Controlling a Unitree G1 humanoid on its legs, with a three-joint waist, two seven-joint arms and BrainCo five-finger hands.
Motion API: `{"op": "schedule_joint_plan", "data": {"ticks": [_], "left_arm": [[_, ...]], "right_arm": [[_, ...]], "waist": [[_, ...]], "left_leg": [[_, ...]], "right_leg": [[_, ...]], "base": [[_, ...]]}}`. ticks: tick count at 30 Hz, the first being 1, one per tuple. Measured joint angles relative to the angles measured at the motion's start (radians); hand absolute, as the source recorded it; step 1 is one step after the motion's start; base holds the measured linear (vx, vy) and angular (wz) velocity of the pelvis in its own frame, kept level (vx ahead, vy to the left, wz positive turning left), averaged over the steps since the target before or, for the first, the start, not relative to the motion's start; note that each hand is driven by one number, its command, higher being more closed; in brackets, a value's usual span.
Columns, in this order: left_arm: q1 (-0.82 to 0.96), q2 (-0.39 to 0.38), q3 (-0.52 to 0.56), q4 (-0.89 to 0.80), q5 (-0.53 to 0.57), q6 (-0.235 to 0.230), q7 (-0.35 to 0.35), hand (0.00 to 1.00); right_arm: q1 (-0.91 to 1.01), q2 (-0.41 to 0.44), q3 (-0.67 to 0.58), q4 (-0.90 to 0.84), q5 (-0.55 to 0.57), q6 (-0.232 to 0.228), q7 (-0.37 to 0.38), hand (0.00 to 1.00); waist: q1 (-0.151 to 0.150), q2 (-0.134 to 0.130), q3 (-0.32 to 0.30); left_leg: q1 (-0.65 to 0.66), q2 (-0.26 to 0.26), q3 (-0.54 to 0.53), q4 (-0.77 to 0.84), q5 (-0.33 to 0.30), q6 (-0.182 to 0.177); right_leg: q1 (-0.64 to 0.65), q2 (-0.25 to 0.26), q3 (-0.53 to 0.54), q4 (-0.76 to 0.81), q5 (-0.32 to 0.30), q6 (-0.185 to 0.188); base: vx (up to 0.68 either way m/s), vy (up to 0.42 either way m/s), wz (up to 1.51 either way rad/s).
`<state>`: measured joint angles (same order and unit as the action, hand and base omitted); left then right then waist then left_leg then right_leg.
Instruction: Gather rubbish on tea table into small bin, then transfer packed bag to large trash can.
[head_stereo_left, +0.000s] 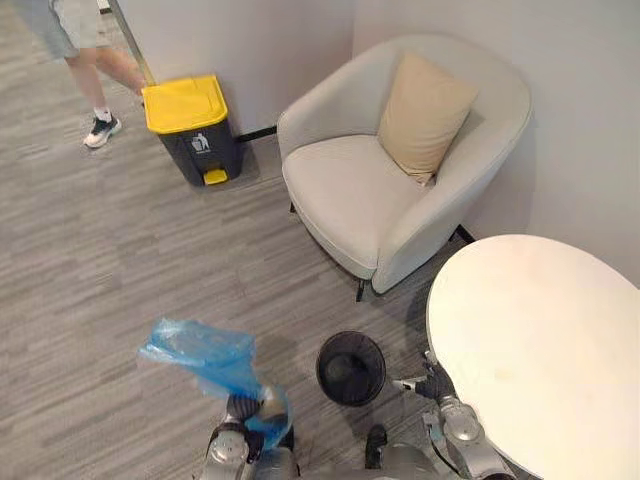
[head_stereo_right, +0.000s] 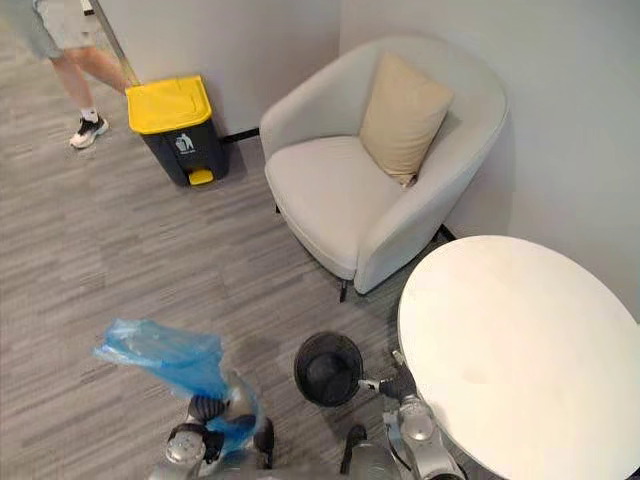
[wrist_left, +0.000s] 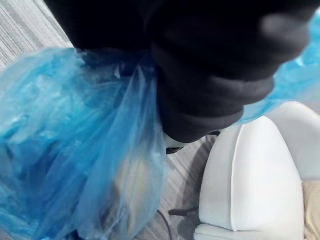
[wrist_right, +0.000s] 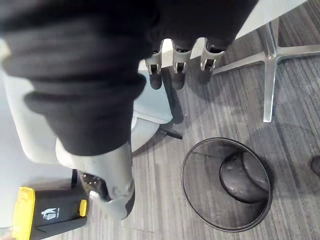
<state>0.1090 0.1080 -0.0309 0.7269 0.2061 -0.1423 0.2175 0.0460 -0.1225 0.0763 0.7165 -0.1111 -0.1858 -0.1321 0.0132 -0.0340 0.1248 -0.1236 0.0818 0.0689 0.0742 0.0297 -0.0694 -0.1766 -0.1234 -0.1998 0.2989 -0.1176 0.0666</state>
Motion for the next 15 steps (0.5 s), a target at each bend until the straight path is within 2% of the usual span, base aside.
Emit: {"op": "schedule_joint_plan", "data": {"ticks": [2, 3, 4, 5, 6, 7, 9, 13, 14, 15], "left_arm": [[0.004, 0.002, 0.001, -0.049, -0.005, -0.001, 0.000, 1.00], [0.000, 0.005, 0.001, -0.067, -0.010, -0.005, -0.001, 1.00], [0.009, 0.013, 0.003, -0.087, -0.017, -0.009, -0.001, 1.00], [0.012, 0.013, 0.004, -0.102, -0.019, -0.011, -0.001, 1.00], [0.027, 0.004, 0.020, -0.116, -0.023, -0.012, 0.000, 1.00], [0.034, -0.024, 0.023, -0.119, -0.031, -0.014, 0.000, 1.00], [0.055, -0.048, 0.022, -0.121, -0.039, -0.014, -0.001, 1.00], [0.061, -0.068, 0.018, -0.148, -0.040, -0.014, 0.000, 1.00], [0.057, -0.066, 0.012, -0.164, -0.040, -0.012, -0.001, 1.00], [0.037, -0.067, 0.005, -0.184, -0.040, -0.011, -0.001, 1.00]], "right_arm": [[0.002, 0.000, 0.001, -0.017, 0.000, 0.000, 0.000, 0.00], [0.017, 0.006, 0.002, -0.036, 0.000, -0.001, 0.000, 0.00], [0.026, 0.012, 0.009, -0.033, 0.000, 0.001, 0.000, 0.00], [0.022, 0.012, 0.014, -0.034, 0.000, 0.000, 0.001, 0.00], [0.016, 0.010, 0.013, -0.036, 0.001, 0.000, -0.001, 0.00], [-0.006, 0.005, 0.011, -0.037, 0.001, 0.000, -0.002, 0.00], [-0.021, 0.008, 0.011, -0.039, 0.003, 0.000, -0.005, 0.00], [-0.001, 0.016, -0.015, -0.087, 0.007, 0.000, -0.042, 0.00], [0.003, 0.020, -0.040, -0.093, 0.021, 0.006, -0.044, 0.00], [0.012, 0.028, -0.062, -0.110, 0.028, 0.013, -0.048, 0.00]], "waist": [[0.004, 0.006, 0.003], [-0.003, 0.002, 0.005], [0.005, -0.016, -0.001], [0.013, -0.038, -0.009], [0.041, -0.025, -0.014], [0.059, 0.011, -0.009], [0.061, 0.031, -0.007], [0.055, 0.056, 0.005], [0.052, 0.062, 0.005], [0.051, 0.044, 0.017]], "left_leg": [[-0.031, 0.013, -0.007, 0.019, -0.006, 0.008], [-0.045, -0.001, -0.032, 0.036, -0.007, 0.009], [-0.046, -0.024, -0.045, 0.050, -0.001, 0.001], [-0.054, -0.031, -0.044, 0.061, 0.001, -0.002], [-0.086, -0.027, -0.042, 0.084, 0.003, -0.005], [-0.109, 0.002, -0.047, 0.086, 0.015, -0.012], [-0.117, 0.020, -0.061, 0.057, 0.047, -0.022], [-0.130, 0.039, -0.098, 0.004, 0.106, -0.035], [-0.154, 0.054, -0.066, 0.005, 0.067, -0.033], [-0.193, 0.056, 0.010, 0.115, 0.037, 0.010]], "right_leg": [[-0.008, 0.000, 0.018, 0.033, -0.021, 0.015], [-0.045, -0.006, 0.070, 0.219, -0.104, 0.028], [-0.036, -0.018, 0.101, 0.282, -0.149, 0.048], [-0.028, -0.018, 0.120, 0.258, -0.166, 0.044], [-0.012, 0.002, 0.127, 0.186, -0.182, 0.017], [-0.014, 0.036, 0.123, 0.140, -0.149, -0.019], [-0.019, 0.055, 0.110, 0.118, -0.129, -0.032], [-0.014, 0.069, 0.039, 0.090, -0.094, -0.061], [-0.009, 0.066, 0.005, 0.045, -0.064, -0.067], [-0.005, 0.031, -0.027, 0.028, -0.048, -0.068]], "base": [[-0.11, 0.001, 0.36], [-0.08, -0.099, 0.75], [-0.04, -0.123, 0.71], [-0.05, -0.159, 0.26], [-0.14, -0.129, -0.08], [-0.22, -0.106, -0.08], [-0.18, -0.051, 0.06], [-0.15, -0.056, 0.42], [-0.14, 0.051, 0.64], [-0.13, 0.057, 0.79]]}}
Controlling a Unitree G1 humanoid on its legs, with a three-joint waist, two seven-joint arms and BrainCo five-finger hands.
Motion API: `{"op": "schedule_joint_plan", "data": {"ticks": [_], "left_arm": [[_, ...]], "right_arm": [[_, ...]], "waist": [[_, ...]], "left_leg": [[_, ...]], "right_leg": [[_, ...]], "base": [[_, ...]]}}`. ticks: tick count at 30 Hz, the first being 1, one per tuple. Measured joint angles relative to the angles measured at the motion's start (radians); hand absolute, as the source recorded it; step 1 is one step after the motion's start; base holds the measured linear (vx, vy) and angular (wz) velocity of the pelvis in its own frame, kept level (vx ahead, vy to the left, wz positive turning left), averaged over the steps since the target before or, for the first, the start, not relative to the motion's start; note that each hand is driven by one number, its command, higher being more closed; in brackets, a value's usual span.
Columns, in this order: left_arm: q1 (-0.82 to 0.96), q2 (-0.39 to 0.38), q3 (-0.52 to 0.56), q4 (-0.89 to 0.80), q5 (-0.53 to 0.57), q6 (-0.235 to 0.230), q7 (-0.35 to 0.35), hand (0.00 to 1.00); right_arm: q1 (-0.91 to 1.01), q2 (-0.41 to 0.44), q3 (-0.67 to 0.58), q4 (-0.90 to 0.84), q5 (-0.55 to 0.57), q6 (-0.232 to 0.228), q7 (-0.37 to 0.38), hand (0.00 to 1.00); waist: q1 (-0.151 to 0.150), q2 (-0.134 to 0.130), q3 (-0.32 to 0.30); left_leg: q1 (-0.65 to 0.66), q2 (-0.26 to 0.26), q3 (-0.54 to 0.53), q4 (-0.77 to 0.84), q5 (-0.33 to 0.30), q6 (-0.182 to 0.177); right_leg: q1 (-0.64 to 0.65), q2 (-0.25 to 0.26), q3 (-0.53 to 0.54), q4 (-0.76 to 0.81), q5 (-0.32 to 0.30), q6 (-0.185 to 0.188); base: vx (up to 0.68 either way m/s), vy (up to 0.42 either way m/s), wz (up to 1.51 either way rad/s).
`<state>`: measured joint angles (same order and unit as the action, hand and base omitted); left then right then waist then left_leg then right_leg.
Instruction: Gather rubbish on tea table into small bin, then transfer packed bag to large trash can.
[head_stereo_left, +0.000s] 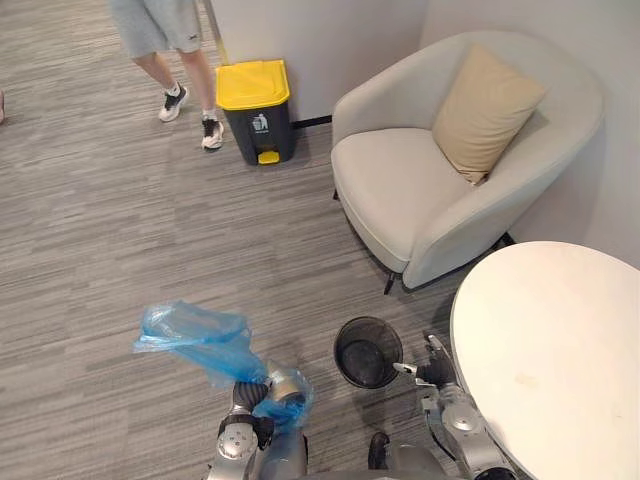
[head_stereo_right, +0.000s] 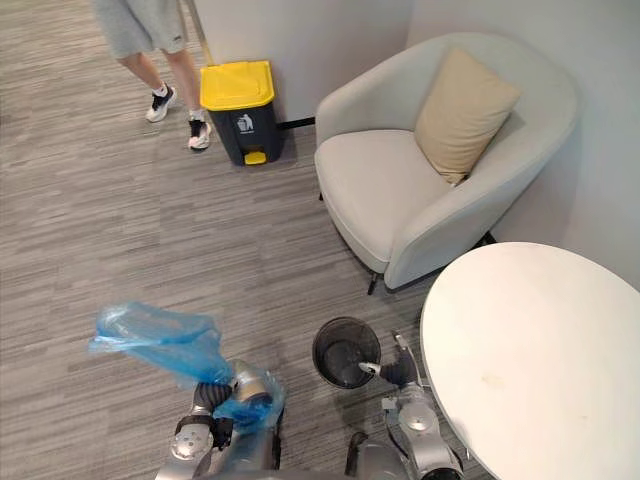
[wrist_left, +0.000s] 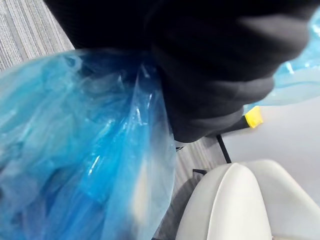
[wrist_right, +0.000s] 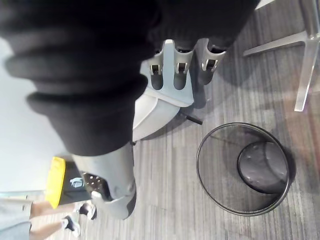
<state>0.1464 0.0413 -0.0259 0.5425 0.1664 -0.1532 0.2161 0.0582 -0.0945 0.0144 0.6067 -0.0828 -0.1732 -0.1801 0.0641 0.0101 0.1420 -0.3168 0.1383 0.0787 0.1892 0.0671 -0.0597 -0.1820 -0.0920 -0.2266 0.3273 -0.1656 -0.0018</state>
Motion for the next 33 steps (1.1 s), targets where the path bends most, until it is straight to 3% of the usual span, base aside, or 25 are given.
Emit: {"op": "schedule_joint_plan", "data": {"ticks": [1, 3, 4, 5, 7, 10, 12, 17, 20, 24, 25, 26, 27, 28, 31, 33], "left_arm": [[-0.006, 0.002, -0.005, -0.009, 0.000, 0.000, -0.001, 1.00], [-0.006, -0.001, -0.008, -0.039, 0.001, -0.002, -0.001, 1.00], [-0.011, -0.001, -0.008, -0.039, 0.001, -0.005, -0.001, 1.00], [-0.011, 0.000, -0.008, -0.039, 0.001, -0.005, -0.001, 1.00], [-0.027, 0.026, -0.021, -0.016, 0.001, -0.005, -0.001, 1.00], [-0.020, 0.037, -0.049, 0.029, 0.001, -0.005, -0.001, 1.00], [-0.016, 0.047, -0.049, 0.051, 0.001, -0.005, 0.001, 1.00], [-0.013, 0.087, -0.044, 0.097, 0.003, -0.001, 0.002, 1.00], [-0.019, 0.105, -0.034, 0.097, 0.003, -0.001, 0.002, 1.00], [-0.021, 0.107, -0.024, 0.096, 0.003, 0.000, 0.000, 1.00], [-0.021, 0.102, -0.024, 0.096, 0.003, 0.000, -0.001, 1.00], [-0.022, 0.097, -0.028, 0.095, 0.003, 0.000, -0.002, 1.00], [-0.024, 0.097, -0.028, 0.095, 0.003, 0.000, -0.002, 1.00], [-0.031, 0.102, -0.025, 0.093, 0.003, 0.000, 0.000, 1.00], [-0.049, 0.104, -0.021, 0.094, 0.003, 0.002, 0.000, 1.00], [-0.055, 0.099, -0.022, 0.095, 0.003, 0.003, 0.000, 1.00]], "right_arm": [[0.004, 0.000, -0.011, -0.004, 0.004, 0.004, -0.003, 0.00], [0.029, -0.008, -0.014, -0.025, 0.014, 0.004, -0.014, 0.00], [0.033, -0.010, -0.015, -0.031, 0.014, 0.004, -0.014, 0.00], [0.032, -0.014, -0.021, -0.030, 0.014, 0.004, -0.014, 0.00], [0.027, 0.022, -0.035, 0.014, 0.018, 0.004, -0.012, 0.00], [0.028, 0.022, -0.058, 0.080, 0.035, 0.004, -0.012, 0.00], [0.024, 0.023, -0.058, 0.125, 0.041, 0.006, -0.012, 0.00], [0.006, 0.031, -0.084, 0.164, 0.042, 0.024, -0.011, 0.00], [-0.013, 0.026, -0.098, 0.165, 0.042, 0.025, -0.011, 0.00], [-0.042, 0.026, -0.098, 0.166, 0.041, 0.026, -0.010, 0.00], [-0.040, 0.025, -0.103, 0.167, 0.042, 0.026, -0.010, 0.00], [-0.032, 0.027, -0.119, 0.167, 0.042, 0.026, -0.009, 0.00], [-0.030, 0.028, -0.119, 0.167, 0.042, 0.026, -0.009, 0.00], [-0.018, 0.036, -0.118, 0.168, 0.042, 0.027, -0.005, 0.00], [-0.017, 0.034, -0.119, 0.171, 0.044, 0.026, 0.007, 0.00], [-0.018, 0.032, -0.120, 0.188, 0.045, 0.026, 0.007, 0.00]], "waist": [[0.000, -0.010, 0.006], [-0.006, -0.009, 0.005], [-0.009, 0.016, -0.004], [-0.012, 0.022, -0.004], [-0.022, -0.006, -0.014], [-0.033, -0.001, -0.019], [-0.050, 0.002, -0.021], [-0.049, -0.005, -0.022], [-0.048, -0.020, -0.019], [-0.053, -0.045, -0.004], [-0.054, -0.050, 0.000], [-0.062, -0.041, 0.006], [-0.064, -0.040, 0.007], [-0.076, -0.031, 0.020], [-0.080, -0.044, 0.022], [-0.093, -0.044, 0.024]], "left_leg": [[-0.009, -0.003, 0.036, 0.073, -0.010, 0.013], [0.028, 0.039, 0.125, 0.234, -0.125, 0.027], [0.036, 0.051, 0.138, 0.226, -0.152, 0.013], [0.039, 0.049, 0.148, 0.206, -0.166, 0.012], [0.076, -0.023, 0.139, 0.070, -0.134, 0.018], [0.146, -0.084, 0.129, -0.050, -0.095, 0.014], [0.156, -0.099, 0.128, -0.092, -0.081, 0.018], [0.158, -0.110, 0.132, -0.126, -0.023, 0.051], [0.160, -0.122, 0.130, -0.119, -0.029, 0.062], [0.156, -0.146, 0.114, -0.055, -0.094, 0.069], [0.154, -0.155, 0.094, -0.038, -0.123, 0.079], [0.164, -0.160, 0.057, -0.039, -0.127, 0.086], [0.173, -0.160, 0.050, -0.038, -0.128, 0.087], [0.180, -0.156, -0.001, -0.038, -0.131, 0.092], [0.188, -0.156, -0.071, -0.046, -0.132, 0.092], [0.200, -0.160, -0.108, -0.044, -0.143, 0.079]], "right_leg": [[0.006, -0.019, -0.011, -0.001, 0.003, 0.004], [0.037, -0.050, -0.062, -0.002, 0.005, 0.015], [0.043, -0.050, -0.081, 0.001, 0.003, 0.030], [0.045, -0.049, -0.091, 0.002, 0.001, 0.045], [0.061, -0.080, -0.102, -0.046, 0.014, 0.069], [0.115, -0.086, -0.066, -0.125, 0.035, 0.093], [0.128, -0.086, -0.061, -0.153, 0.039, 0.096], [0.150, -0.080, -0.055, -0.214, 0.091, 0.112], [0.161, -0.084, -0.064, -0.226, 0.094, 0.116], [0.137, -0.132, -0.069, -0.091, 0.012, 0.136], [0.111, -0.158, -0.068, 0.010, -0.007, 0.141], [0.054, -0.173, -0.029, 0.177, 0.007, 0.120], [0.041, -0.172, -0.018, 0.207, 0.011, 0.110], [-0.005, -0.124, 0.062, 0.267, -0.043, 0.093], [-0.091, -0.023, 0.131, 0.245, -0.087, 0.083], [-0.107, 0.009, 0.147, 0.189, -0.084, 0.079]], "base": [[-0.10, 0.074, 0.88], [-0.08, 0.145, 0.79], [-0.06, 0.187, 0.63], [-0.07, 0.183, 0.64], [-0.06, 0.178, 0.60], [-0.02, 0.132, 0.46], [0.02, 0.074, 0.41], [0.10, 0.016, 0.05], [0.10, -0.005, 0.02], [0.07, 0.032, 0.16], [0.03, 0.041, 0.56], [0.05, 0.055, 0.61], [0.13, 0.064, 0.90], [0.14, 0.008, 0.69], [0.16, -0.058, 0.72], [0.14, -0.087, 0.79]]}}
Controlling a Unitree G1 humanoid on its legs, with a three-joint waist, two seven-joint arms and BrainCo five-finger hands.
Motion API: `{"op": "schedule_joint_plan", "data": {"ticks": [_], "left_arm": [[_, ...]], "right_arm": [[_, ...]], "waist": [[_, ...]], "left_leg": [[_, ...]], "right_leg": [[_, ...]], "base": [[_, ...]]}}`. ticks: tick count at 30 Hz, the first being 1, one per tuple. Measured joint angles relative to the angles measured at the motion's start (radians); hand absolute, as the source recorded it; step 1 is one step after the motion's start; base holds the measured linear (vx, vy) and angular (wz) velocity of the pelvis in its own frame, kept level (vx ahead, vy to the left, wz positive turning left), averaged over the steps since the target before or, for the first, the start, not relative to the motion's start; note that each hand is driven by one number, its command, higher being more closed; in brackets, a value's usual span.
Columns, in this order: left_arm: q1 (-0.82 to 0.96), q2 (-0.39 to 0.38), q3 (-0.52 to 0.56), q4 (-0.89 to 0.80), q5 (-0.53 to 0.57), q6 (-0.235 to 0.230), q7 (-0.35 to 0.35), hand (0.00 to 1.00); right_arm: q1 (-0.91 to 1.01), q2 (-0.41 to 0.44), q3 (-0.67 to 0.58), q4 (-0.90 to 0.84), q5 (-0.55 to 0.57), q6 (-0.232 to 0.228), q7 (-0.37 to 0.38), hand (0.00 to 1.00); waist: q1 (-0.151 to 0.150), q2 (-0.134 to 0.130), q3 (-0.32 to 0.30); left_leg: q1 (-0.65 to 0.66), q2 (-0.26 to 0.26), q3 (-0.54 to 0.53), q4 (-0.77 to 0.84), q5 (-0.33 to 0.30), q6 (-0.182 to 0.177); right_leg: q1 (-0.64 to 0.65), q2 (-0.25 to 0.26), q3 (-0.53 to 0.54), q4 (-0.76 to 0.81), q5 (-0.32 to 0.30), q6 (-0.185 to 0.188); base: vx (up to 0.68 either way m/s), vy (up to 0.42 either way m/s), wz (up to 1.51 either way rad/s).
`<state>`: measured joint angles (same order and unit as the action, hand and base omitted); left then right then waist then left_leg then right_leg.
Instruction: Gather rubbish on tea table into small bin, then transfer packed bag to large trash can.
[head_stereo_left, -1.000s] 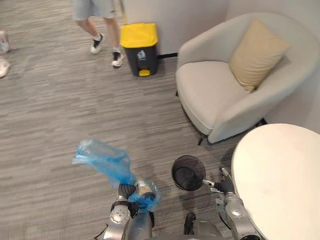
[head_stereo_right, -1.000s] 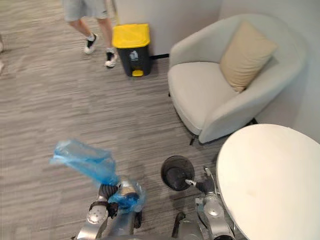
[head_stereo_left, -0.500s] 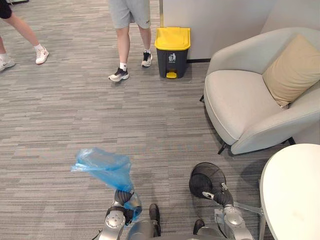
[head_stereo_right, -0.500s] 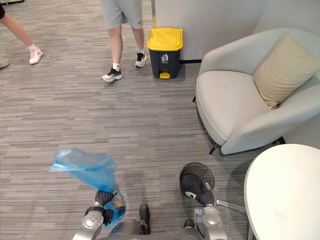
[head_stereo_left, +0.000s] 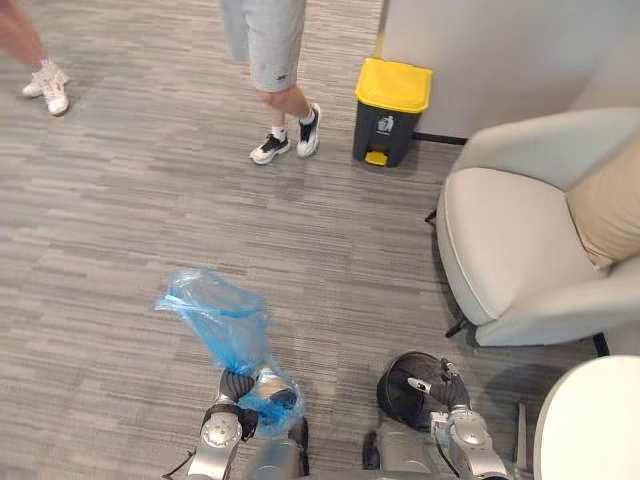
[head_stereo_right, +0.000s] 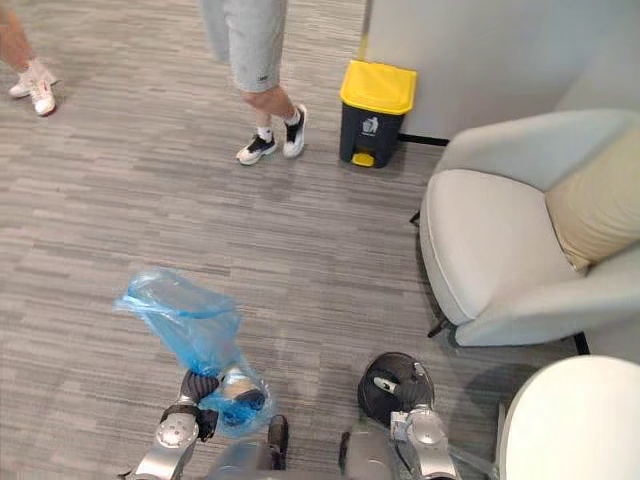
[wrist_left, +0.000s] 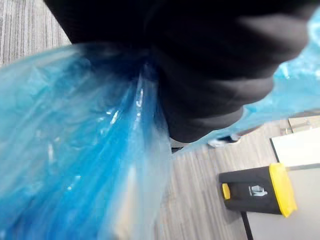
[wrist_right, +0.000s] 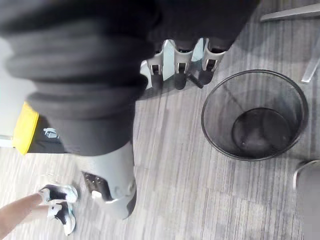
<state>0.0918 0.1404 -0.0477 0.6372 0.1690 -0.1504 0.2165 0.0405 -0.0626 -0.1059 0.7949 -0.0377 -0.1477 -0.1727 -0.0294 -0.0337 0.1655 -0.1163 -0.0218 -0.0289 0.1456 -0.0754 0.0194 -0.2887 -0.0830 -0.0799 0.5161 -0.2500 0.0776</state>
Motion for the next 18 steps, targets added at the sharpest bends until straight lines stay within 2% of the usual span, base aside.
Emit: {"op": "schedule_joint_plan", "data": {"ticks": [2, 3, 6, 7, 8, 9, 10, 11, 12, 14, 15, 16, 17, 18], "left_arm": [[-0.003, 0.000, -0.001, 0.001, 0.000, -0.001, 0.000, 1.00], [-0.014, -0.007, 0.001, 0.005, 0.001, 0.003, 0.001, 1.00], [-0.016, -0.021, 0.016, 0.002, 0.001, 0.001, 0.002, 1.00], [-0.022, -0.029, 0.021, -0.002, 0.001, 0.001, 0.001, 1.00], [-0.023, -0.035, 0.023, -0.006, 0.002, 0.001, 0.001, 1.00], [-0.021, -0.050, 0.035, -0.019, 0.002, 0.001, 0.000, 1.00], [-0.008, -0.066, 0.044, -0.045, 0.001, 0.001, 0.000, 1.00], [-0.002, -0.070, 0.044, -0.056, 0.001, 0.000, 0.000, 1.00], [-0.001, -0.083, 0.043, -0.063, 0.001, 0.001, -0.001, 1.00], [-0.003, -0.093, 0.039, -0.083, 0.001, 0.000, -0.005, 1.00], [-0.006, -0.092, 0.039, -0.090, 0.001, -0.001, -0.013, 1.00], [-0.015, -0.094, 0.038, -0.081, 0.001, 0.000, -0.022, 1.00], [-0.016, -0.097, 0.036, -0.075, 0.001, -0.001, -0.023, 1.00], [-0.016, -0.098, 0.030, -0.060, 0.001, -0.001, -0.022, 1.00]], "right_arm": [[0.012, 0.002, -0.002, 0.009, 0.008, 0.000, 0.000, 0.00], [0.017, -0.005, -0.018, 0.010, 0.010, 0.000, 0.000, 0.00], [0.029, -0.007, -0.056, 0.005, 0.030, 0.000, 0.000, 0.00], [0.038, -0.004, -0.062, 0.002, 0.038, 0.001, 0.001, 0.00], [0.044, -0.002, -0.061, -0.005, 0.040, 0.002, 0.001, 0.00], [0.065, 0.003, -0.061, -0.045, 0.041, 0.001, 0.001, 0.00], [0.077, 0.011, -0.054, -0.088, 0.050, -0.002, 0.001, 0.00], [0.077, 0.015, -0.050, -0.102, 0.053, -0.002, 0.000, 0.00], [0.073, 0.014, -0.050, -0.119, 0.068, -0.005, 0.000, 0.00], [0.064, 0.014, -0.050, -0.120, 0.075, -0.005, 0.000, 0.00], [0.062, 0.015, -0.050, -0.120, 0.076, -0.004, 0.000, 0.00], [0.055, 0.016, -0.055, -0.108, 0.076, -0.002, 0.000, 0.00], [0.058, 0.010, -0.062, -0.095, 0.076, -0.002, 0.000, 0.00], [0.054, 0.004, -0.063, -0.059, 0.076, -0.001, 0.000, 0.00]], "waist": [[-0.012, -0.024, -0.003], [-0.012, -0.027, 0.006], [-0.014, 0.010, 0.002], [-0.014, 0.023, 0.006], [-0.011, 0.025, 0.007], [-0.010, 0.026, 0.008], [-0.004, 0.023, 0.010], [0.000, 0.020, 0.012], [0.004, 0.023, 0.011], [0.025, 0.021, 0.010], [0.031, 0.020, 0.011], [0.030, 0.022, 0.013], [0.030, 0.025, 0.011], [0.039, 0.037, 0.012]], "left_leg": [[0.012, -0.027, -0.034, 0.018, -0.025, -0.018], [0.012, -0.030, -0.056, 0.051, -0.053, -0.034], [0.011, 0.007, -0.069, 0.093, -0.085, -0.075], [-0.004, 0.044, -0.037, 0.178, -0.117, -0.117], [-0.017, 0.059, -0.021, 0.240, -0.130, -0.137], [-0.065, 0.092, 0.019, 0.405, -0.141, -0.156], [-0.127, 0.140, 0.091, 0.577, -0.149, -0.154], [-0.145, 0.164, 0.127, 0.633, -0.157, -0.141], [-0.177, 0.208, 0.169, 0.672, -0.178, -0.106], [-0.211, 0.224, 0.181, 0.597, -0.191, -0.084], [-0.232, 0.221, 0.178, 0.534, -0.190, -0.084], [-0.254, 0.208, 0.157, 0.426, -0.179, -0.084], [-0.248, 0.195, 0.131, 0.316, -0.137, -0.094], [-0.218, 0.188, 0.114, 0.239, 0.014, -0.093]], "right_leg": [[0.014, 0.001, 0.029, -0.118, 0.039, -0.039], [0.038, -0.004, 0.003, -0.107, 0.081, -0.063], [0.063, 0.015, -0.050, -0.114, 0.050, -0.083], [0.120, 0.042, -0.075, -0.150, 0.048, -0.088], [0.148, 0.053, -0.083, -0.167, 0.047, -0.089], [0.202, 0.072, -0.090, -0.192, 0.047, -0.090], [0.258, 0.088, -0.084, -0.220, 0.038, -0.115], [0.279, 0.091, -0.080, -0.229, 0.031, -0.125], [0.306, 0.098, -0.068, -0.241, 0.031, -0.126], [0.310, 0.092, -0.033, -0.249, 0.026, -0.121], [0.311, 0.081, -0.021, -0.260, 0.015, -0.106], [0.313, 0.066, -0.015, -0.260, 0.006, -0.090], [0.316, 0.061, -0.001, -0.258, -0.009, -0.065], [0.320, 0.063, 0.031, -0.255, -0.031, -0.031]], "base": [[0.21, -0.163, 0.85], [0.23, -0.187, 0.53], [0.29, -0.181, 0.39], [0.34, -0.208, 0.39], [0.33, -0.177, 0.29], [0.24, -0.082, 0.03], [0.24, -0.054, -0.06], [0.23, -0.009, -0.24], [0.17, 0.022, -0.29], [0.19, 0.114, -0.45], [0.23, 0.233, -0.35], [0.25, 0.292, -0.17], [0.23, 0.277, -0.30], [0.19, 0.252, -0.34]]}}
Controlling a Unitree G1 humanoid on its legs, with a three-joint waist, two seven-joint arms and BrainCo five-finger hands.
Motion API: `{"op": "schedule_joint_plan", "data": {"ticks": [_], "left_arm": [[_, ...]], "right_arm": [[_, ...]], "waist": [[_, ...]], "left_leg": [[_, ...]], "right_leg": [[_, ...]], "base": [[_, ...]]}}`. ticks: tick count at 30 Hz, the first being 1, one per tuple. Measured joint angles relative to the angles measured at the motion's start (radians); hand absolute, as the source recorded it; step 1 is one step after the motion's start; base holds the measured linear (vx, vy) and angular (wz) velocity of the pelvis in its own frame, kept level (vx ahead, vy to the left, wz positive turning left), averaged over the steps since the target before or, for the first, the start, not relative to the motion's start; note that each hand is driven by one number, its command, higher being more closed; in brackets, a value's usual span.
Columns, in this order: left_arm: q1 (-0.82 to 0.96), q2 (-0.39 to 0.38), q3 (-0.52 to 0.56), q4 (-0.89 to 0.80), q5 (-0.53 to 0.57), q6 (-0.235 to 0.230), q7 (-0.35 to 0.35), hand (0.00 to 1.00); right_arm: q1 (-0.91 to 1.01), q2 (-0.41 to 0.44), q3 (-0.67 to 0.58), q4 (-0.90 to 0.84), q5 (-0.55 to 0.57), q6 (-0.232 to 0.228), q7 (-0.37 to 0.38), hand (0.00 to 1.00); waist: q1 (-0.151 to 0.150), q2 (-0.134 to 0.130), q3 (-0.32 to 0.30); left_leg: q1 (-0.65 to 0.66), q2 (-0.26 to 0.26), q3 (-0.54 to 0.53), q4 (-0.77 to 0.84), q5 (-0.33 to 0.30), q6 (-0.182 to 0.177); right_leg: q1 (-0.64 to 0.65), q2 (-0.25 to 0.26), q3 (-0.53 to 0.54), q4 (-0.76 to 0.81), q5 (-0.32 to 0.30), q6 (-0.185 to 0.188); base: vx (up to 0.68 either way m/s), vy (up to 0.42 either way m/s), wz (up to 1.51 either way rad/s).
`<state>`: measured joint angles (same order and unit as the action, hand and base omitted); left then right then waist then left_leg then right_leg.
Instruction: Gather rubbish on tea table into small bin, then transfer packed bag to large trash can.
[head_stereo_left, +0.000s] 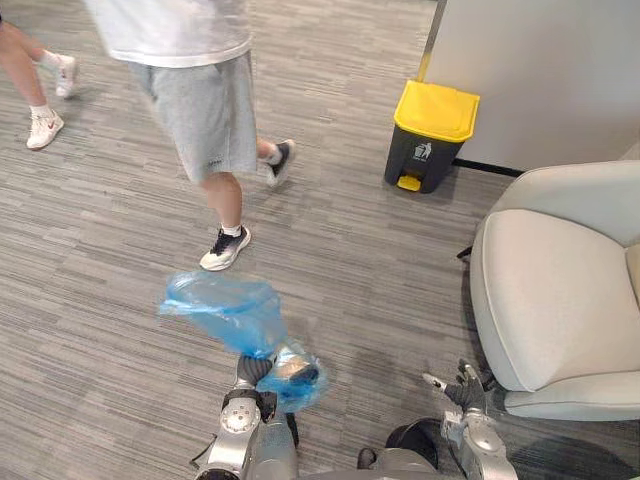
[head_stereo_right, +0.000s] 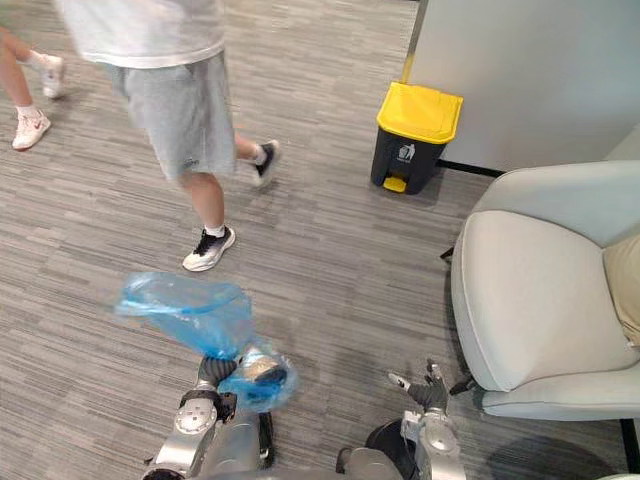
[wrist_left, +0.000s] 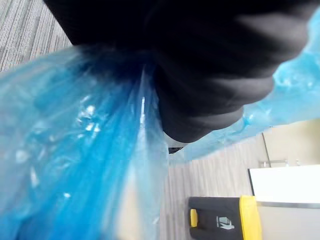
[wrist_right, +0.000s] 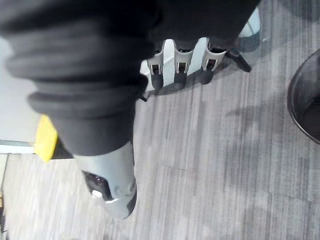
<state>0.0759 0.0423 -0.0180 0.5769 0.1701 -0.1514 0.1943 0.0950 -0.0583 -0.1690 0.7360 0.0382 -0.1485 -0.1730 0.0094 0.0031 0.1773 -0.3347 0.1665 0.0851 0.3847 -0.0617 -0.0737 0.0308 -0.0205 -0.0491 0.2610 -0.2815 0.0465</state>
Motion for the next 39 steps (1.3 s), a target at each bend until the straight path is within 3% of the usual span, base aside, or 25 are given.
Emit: {"op": "schedule_joint_plan", "data": {"ticks": [2, 3, 6, 8, 9, 10, 11, 13, 15, 16, 18, 19, 20, 22, 23, 25, 26, 27, 29, 32, 35, 36, 37, 38, 39], "left_arm": [[-0.013, 0.020, -0.011, 0.022, 0.000, 0.001, 0.000, 1.00], [-0.013, 0.022, -0.011, 0.024, 0.000, 0.001, 0.000, 1.00], [0.014, 0.034, -0.010, 0.026, 0.000, 0.002, 0.000, 1.00], [0.030, 0.043, -0.017, 0.037, 0.000, 0.012, 0.001, 1.00], [0.043, 0.051, -0.022, 0.038, 0.000, 0.016, 0.001, 1.00], [0.050, 0.061, -0.027, 0.036, 0.000, 0.016, 0.002, 1.00], [0.053, 0.062, -0.032, 0.036, 0.000, 0.017, 0.003, 1.00], [0.056, 0.083, -0.032, 0.032, -0.001, 0.017, 0.004, 1.00], [0.052, 0.093, -0.029, 0.024, -0.002, 0.017, 0.005, 1.00], [0.041, 0.097, -0.024, 0.025, -0.002, 0.017, 0.005, 1.00], [0.034, 0.122, -0.019, 0.029, -0.002, 0.015, 0.004, 1.00], [0.023, 0.120, -0.019, 0.055, -0.001, 0.013, 0.004, 1.00], [0.013, 0.103, -0.019, 0.079, -0.001, 0.017, 0.002, 1.00], [-0.005, 0.089, -0.020, 0.080, -0.001, 0.013, 0.002, 1.00], [-0.028, 0.069, -0.019, 0.080, -0.001, 0.013, 0.000, 1.00], [-0.035, 0.040, -0.017, 0.075, -0.001, 0.013, -0.001, 1.00], [-0.022, 0.024, -0.018, 0.053, -0.001, 0.011, -0.005, 1.00], [-0.008, 0.014, -0.014, 0.019, -0.001, 0.009, -0.012, 1.00], [0.010, 0.009, -0.014, -0.014, -0.002, 0.009, -0.018, 1.00], [0.025, 0.010, -0.012, -0.020, -0.002, 0.009, -0.019, 1.00], [0.033, 0.009, -0.011, -0.016, -0.002, 0.011, -0.019, 1.00], [0.033, 0.007, -0.011, -0.011, -0.002, 0.010, -0.019, 1.00], [0.032, 0.008, -0.011, 0.000, -0.002, 0.010, -0.019, 1.00], [0.030, 0.036, -0.011, 0.022, -0.002, 0.012, -0.019, 1.00], [0.030, 0.040, -0.012, 0.023, -0.002, 0.014, -0.019, 1.00]], "right_arm": [[-0.001, 0.024, 0.015, 0.032, 0.000, 0.003, 0.001, 0.00], [0.003, 0.024, 0.015, 0.034, 0.000, 0.002, 0.001, 0.00], [-0.020, 0.024, 0.022, 0.034, -0.003, 0.002, 0.003, 0.00], [-0.029, 0.022, 0.022, 0.034, -0.012, 0.002, 0.003, 0.00], [-0.027, 0.022, 0.022, 0.034, -0.017, 0.003, 0.003, 0.00], [-0.016, 0.023, 0.023, 0.035, -0.027, 0.004, 0.003, 0.00], [-0.011, 0.023, 0.023, 0.035, -0.034, 0.004, 0.003, 0.00], [-0.010, 0.023, 0.028, 0.035, -0.052, 0.006, 0.003, 0.00], [-0.018, 0.022, 0.034, 0.034, -0.062, 0.006, 0.003, 0.00], [-0.026, 0.010, 0.056, 0.035, -0.070, 0.006, 0.002, 0.00], [-0.030, 0.002, 0.069, 0.035, -0.080, 0.005, 0.002, 0.00], [-0.023, -0.008, 0.068, 0.044, -0.081, 0.005, 0.001, 0.00], [-0.045, -0.033, 0.067, 0.060, -0.084, 0.006, 0.000, 0.00], [-0.061, -0.045, 0.059, 0.048, -0.088, 0.006, 0.000, 0.00], [-0.060, -0.049, 0.052, 0.049, -0.088, 0.009, 0.001, 0.00], [-0.034, -0.042, 0.060, 0.027, -0.087, 0.020, 0.000, 0.00], [-0.023, -0.029, 0.068, -0.015, -0.087, 0.019, 0.000, 0.00], [-0.018, -0.027, 0.067, -0.041, -0.086, 0.018, 0.000, 0.00], [-0.025, -0.019, 0.066, -0.069, -0.078, 0.012, -0.001, 0.00], [-0.024, -0.006, 0.063, -0.074, -0.077, 0.013, -0.001, 0.00], [-0.036, -0.001, 0.045, -0.050, -0.077, 0.016, -0.002, 0.00], [-0.046, -0.016, 0.047, -0.029, -0.078, 0.016, -0.001, 0.00], [-0.057, -0.016, 0.048, -0.005, -0.078, 0.018, -0.001, 0.00], [-0.055, 0.007, 0.050, 0.008, -0.078, 0.022, -0.001, 0.00], [-0.054, 0.008, 0.049, 0.006, -0.078, 0.022, -0.001, 0.00]], "waist": [[0.002, -0.045, -0.017], [0.005, -0.052, -0.020], [0.008, -0.051, -0.020], [0.005, -0.050, -0.021], [0.003, -0.051, -0.022], [0.001, -0.052, -0.021], [0.001, -0.051, -0.020], [-0.011, -0.046, -0.018], [-0.024, -0.036, -0.013], [-0.030, -0.031, -0.009], [-0.043, -0.052, -0.021], [-0.056, -0.057, -0.026], [-0.046, -0.015, -0.036], [-0.058, 0.005, -0.028], [-0.059, 0.018, -0.021], [-0.056, 0.019, -0.019], [-0.049, 0.013, -0.016], [-0.046, 0.011, -0.015], [-0.023, 0.007, -0.013], [0.010, -0.005, -0.006], [0.009, -0.008, -0.005], [0.011, 0.022, -0.011], [0.014, 0.019, -0.012], [0.007, -0.035, -0.034], [0.007, -0.044, -0.037]], "left_leg": [[0.012, -0.055, 0.039, -0.022, -0.032, 0.013], [0.015, -0.073, 0.064, -0.005, -0.055, 0.027], [0.055, -0.091, 0.132, 0.014, -0.111, 0.051], [0.099, -0.099, 0.179, -0.008, -0.140, 0.060], [0.142, -0.103, 0.203, -0.038, -0.154, 0.069], [0.182, -0.102, 0.215, -0.060, -0.169, 0.075], [0.205, -0.102, 0.217, -0.068, -0.177, 0.081], [0.272, -0.090, 0.218, -0.084, -0.210, 0.077], [0.314, -0.077, 0.220, -0.102, -0.225, 0.064], [0.350, -0.058, 0.231, -0.116, -0.227, 0.055], [0.404, -0.073, 0.222, -0.153, -0.234, 0.022], [0.430, -0.075, 0.196, -0.157, -0.253, -0.008], [0.437, -0.033, 0.180, -0.157, -0.238, -0.032], [0.444, -0.026, 0.149, -0.141, -0.206, -0.068], [0.426, -0.004, 0.130, -0.060, -0.186, -0.095], [0.355, 0.029, 0.073, 0.201, -0.091, -0.099], [0.283, 0.058, 0.053, 0.410, -0.069, -0.103], [0.206, 0.085, 0.060, 0.564, -0.090, -0.073], [0.103, 0.100, 0.068, 0.628, -0.113, -0.035], [0.000, 0.071, 0.080, 0.435, -0.144, 0.016], [0.009, -0.021, 0.013, 0.039, -0.109, -0.022], [0.031, -0.027, -0.024, -0.111, 0.005, -0.028], [0.041, -0.035, -0.021, -0.116, 0.056, 0.007], [0.043, -0.086, 0.022, -0.109, 0.011, 0.029], [0.043, -0.098, 0.034, -0.092, -0.011, 0.036]], "right_leg": [[0.000, -0.052, 0.057, -0.021, -0.010, 0.016], [-0.001, -0.077, 0.085, -0.017, -0.015, 0.025], [-0.025, -0.111, 0.156, 0.052, -0.021, 0.043], [-0.099, -0.124, 0.191, 0.211, -0.012, 0.074], [-0.170, -0.127, 0.189, 0.358, 0.032, 0.146], [-0.230, -0.126, 0.181, 0.489, 0.091, 0.165], [-0.254, -0.126, 0.171, 0.550, 0.096, 0.154], [-0.330, -0.124, 0.089, 0.630, 0.023, 0.074], [-0.402, -0.110, 0.013, 0.606, -0.010, 0.035], [-0.448, -0.089, -0.037, 0.506, -0.007, 0.019], [-0.472, -0.057, -0.087, 0.225, 0.112, -0.004], [-0.462, -0.037, -0.086, 0.190, 0.253, -0.082], [-0.452, -0.010, -0.095, 0.188, 0.247, -0.096], [-0.440, -0.007, -0.114, 0.197, 0.188, -0.103], [-0.401, 0.003, -0.131, 0.186, 0.168, -0.114], [-0.277, 0.019, -0.141, 0.115, 0.156, -0.119], [-0.189, 0.023, -0.136, 0.058, 0.150, -0.126], [-0.127, 0.032, -0.122, 0.017, 0.148, -0.129], [-0.074, 0.042, -0.091, -0.035, 0.142, -0.128], [-0.023, 0.033, -0.042, -0.075, 0.119, -0.111], [-0.002, 0.002, -0.003, -0.075, 0.094, -0.058], [-0.002, 0.012, 0.029, -0.072, 0.072, -0.023], [0.000, 0.009, 0.049, -0.067, 0.060, -0.008], [0.001, -0.049, 0.078, -0.073, 0.042, 0.020], [0.001, -0.064, 0.085, -0.065, 0.034, 0.029]], "base": [[0.26, 0.317, -0.22], [0.29, 0.308, -0.25], [0.22, 0.209, -0.59], [0.22, 0.137, -0.71], [0.24, 0.103, -0.47], [0.30, 0.114, -0.46], [0.30, 0.058, -0.29], [0.32, -0.007, -0.16], [0.28, -0.061, 0.00], [0.42, -0.126, 0.07], [0.49, -0.127, 0.21], [0.52, -0.097, 0.00], [0.60, -0.150, -0.04], [0.52, -0.180, -0.04], [0.46, -0.157, 0.19], [0.46, -0.145, 0.13], [0.42, -0.098, -0.13], [0.31, -0.039, -0.24], [0.23, 0.016, -0.49], [0.24, 0.119, -0.45], [0.31, 0.253, -0.40], [0.30, 0.308, -0.59], [0.39, 0.338, -0.60], [0.33, 0.252, -0.38], [0.29, 0.181, -0.27]]}}
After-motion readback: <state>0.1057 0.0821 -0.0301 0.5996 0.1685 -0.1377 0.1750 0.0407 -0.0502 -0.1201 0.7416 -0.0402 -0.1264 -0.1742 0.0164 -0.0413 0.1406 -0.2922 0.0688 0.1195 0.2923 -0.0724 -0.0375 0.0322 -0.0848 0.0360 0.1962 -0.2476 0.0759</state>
